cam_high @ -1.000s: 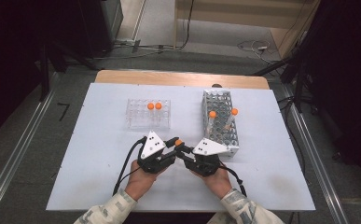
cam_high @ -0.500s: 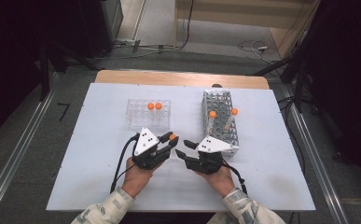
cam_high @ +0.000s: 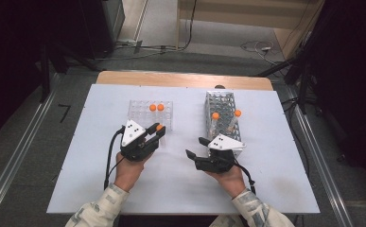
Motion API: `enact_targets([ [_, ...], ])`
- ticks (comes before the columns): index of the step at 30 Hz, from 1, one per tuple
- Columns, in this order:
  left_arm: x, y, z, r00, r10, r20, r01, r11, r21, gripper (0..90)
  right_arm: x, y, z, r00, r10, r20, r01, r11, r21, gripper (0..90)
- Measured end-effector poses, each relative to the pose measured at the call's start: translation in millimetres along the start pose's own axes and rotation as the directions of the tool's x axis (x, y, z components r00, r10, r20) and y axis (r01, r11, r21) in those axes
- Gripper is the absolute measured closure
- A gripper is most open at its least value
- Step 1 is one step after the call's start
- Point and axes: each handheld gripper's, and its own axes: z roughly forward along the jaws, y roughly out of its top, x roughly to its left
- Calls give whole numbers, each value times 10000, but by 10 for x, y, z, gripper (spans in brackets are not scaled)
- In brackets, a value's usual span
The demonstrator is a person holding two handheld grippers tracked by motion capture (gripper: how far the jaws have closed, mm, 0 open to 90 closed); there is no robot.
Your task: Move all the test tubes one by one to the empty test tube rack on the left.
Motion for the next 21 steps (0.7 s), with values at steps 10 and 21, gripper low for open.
enact_targets([
  [10, 220, 129, 15, 9954, -122, -949, 110, 9999, -127, 709, -13, 15, -37, 10000, 56, 35, -55, 9999, -139, 319],
  [21, 479, 356, 71, 9836, -323, -1774, 268, 9991, -333, 710, -19, 24, -51, 9999, 107, 49, -106, 9997, -201, 321],
])
